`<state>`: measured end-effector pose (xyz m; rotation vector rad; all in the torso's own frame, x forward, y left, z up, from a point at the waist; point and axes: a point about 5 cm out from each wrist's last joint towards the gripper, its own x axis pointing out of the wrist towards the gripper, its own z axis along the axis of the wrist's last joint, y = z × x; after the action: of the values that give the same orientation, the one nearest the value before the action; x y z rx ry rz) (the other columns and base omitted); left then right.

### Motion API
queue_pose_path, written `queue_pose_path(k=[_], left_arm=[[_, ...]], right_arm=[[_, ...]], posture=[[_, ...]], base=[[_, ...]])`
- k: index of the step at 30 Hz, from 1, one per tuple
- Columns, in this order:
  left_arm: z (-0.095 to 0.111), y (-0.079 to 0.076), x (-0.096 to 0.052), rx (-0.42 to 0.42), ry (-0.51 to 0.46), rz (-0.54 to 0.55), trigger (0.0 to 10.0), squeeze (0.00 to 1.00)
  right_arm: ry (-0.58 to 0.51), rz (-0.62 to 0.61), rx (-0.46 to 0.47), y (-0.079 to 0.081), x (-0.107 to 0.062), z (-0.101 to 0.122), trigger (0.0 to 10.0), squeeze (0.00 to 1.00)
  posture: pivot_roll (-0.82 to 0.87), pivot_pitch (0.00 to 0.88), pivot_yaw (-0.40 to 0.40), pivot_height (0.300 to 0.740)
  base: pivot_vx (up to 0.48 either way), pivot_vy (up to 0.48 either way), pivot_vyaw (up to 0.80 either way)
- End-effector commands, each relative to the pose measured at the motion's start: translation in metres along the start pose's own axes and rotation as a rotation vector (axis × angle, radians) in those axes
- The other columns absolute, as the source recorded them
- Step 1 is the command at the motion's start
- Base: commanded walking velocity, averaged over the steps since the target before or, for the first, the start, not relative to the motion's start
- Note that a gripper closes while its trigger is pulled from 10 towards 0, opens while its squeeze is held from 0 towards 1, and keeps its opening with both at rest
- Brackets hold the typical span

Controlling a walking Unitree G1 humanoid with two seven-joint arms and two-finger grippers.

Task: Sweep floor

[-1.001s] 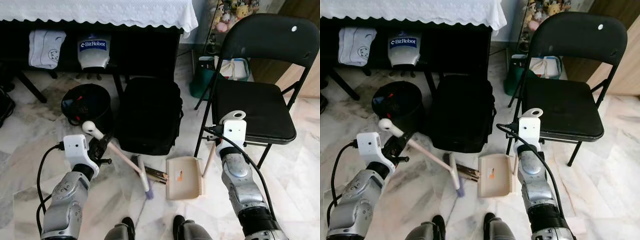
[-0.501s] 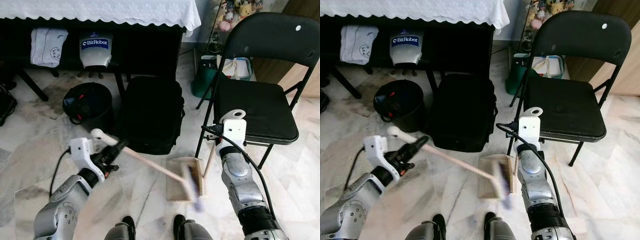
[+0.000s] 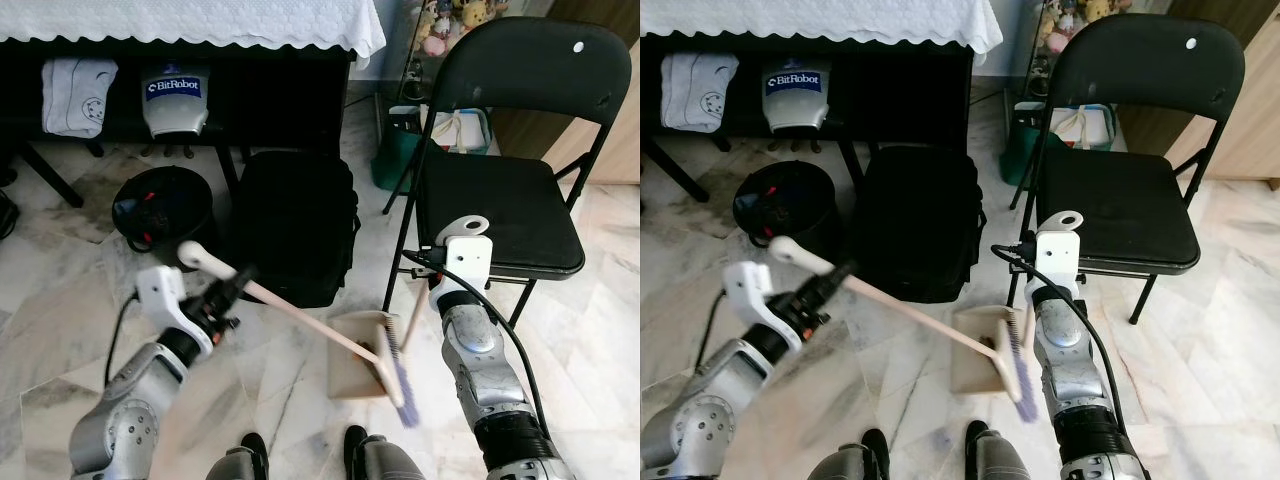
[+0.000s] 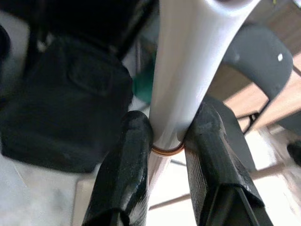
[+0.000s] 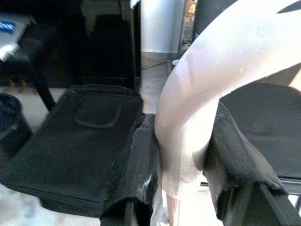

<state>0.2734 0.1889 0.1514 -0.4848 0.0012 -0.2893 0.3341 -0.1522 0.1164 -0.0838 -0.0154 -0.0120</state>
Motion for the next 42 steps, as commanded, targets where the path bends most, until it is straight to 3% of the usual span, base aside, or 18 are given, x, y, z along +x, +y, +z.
queue_pose_path(k=[1,9,12,16,19,22,26,28,31,35,42], left_arm=[[0.014,0.000,-0.003,0.014,-0.066,-0.004,10.0,0.00],[0.042,-0.006,0.003,0.032,-0.164,-0.023,10.0,0.00],[0.067,0.003,0.003,0.149,-0.299,0.149,10.0,0.00],[0.078,0.004,-0.001,0.243,-0.355,0.216,10.0,0.00],[0.078,0.004,-0.001,0.269,-0.354,0.223,10.0,0.00],[0.074,0.010,-0.005,0.348,-0.347,0.294,10.0,0.00],[0.071,0.014,-0.007,0.359,-0.352,0.343,10.0,0.00],[0.068,0.016,-0.008,0.447,-0.347,0.387,10.0,0.00],[0.064,0.017,-0.009,0.511,-0.340,0.408,10.0,0.00],[0.052,0.012,-0.004,0.522,-0.321,0.389,10.0,0.00],[0.040,0.008,0.001,0.560,-0.307,0.365,10.0,0.00]], right_arm=[[-0.083,0.015,0.021,0.003,0.000,0.015,10.0,0.00],[-0.099,0.042,0.041,0.007,0.001,0.017,10.0,0.00],[-0.106,0.062,0.057,0.009,0.001,0.019,10.0,0.00],[-0.114,0.073,0.072,0.010,0.001,0.021,10.0,0.00],[-0.116,0.075,0.074,0.010,0.001,0.021,10.0,0.00],[-0.128,0.103,0.089,0.013,0.001,0.024,10.0,0.00],[-0.138,0.114,0.098,0.014,0.001,0.027,10.0,0.00],[-0.145,0.122,0.136,0.014,0.001,0.031,10.0,0.00],[-0.147,0.131,0.178,0.014,0.002,0.034,10.0,0.00],[-0.153,0.168,0.246,0.018,0.002,0.039,10.0,0.00],[-0.173,0.175,0.264,0.018,0.003,0.045,10.0,0.00]], posture=[[-0.04,0.282,-0.019,0.740],[-0.04,0.274,-0.018,0.740],[-0.03,0.272,-0.020,0.740],[-0.03,0.269,-0.022,0.740],[-0.03,0.269,-0.022,0.740],[-0.03,0.259,-0.026,0.740],[-0.04,0.253,-0.025,0.740],[-0.04,0.239,-0.026,0.740],[-0.04,0.229,-0.026,0.740],[-0.04,0.197,-0.024,0.740],[-0.05,0.168,-0.022,0.740]], base=[[0.000,0.000,0.00],[0.000,0.000,0.00],[0.000,0.000,0.00],[0.000,0.000,0.00],[0.000,0.000,0.00],[0.000,0.000,0.00],[0.000,0.000,0.00],[0.000,0.000,0.00],[0.000,0.000,0.00],[0.000,0.000,0.00],[0.000,0.000,0.00]])
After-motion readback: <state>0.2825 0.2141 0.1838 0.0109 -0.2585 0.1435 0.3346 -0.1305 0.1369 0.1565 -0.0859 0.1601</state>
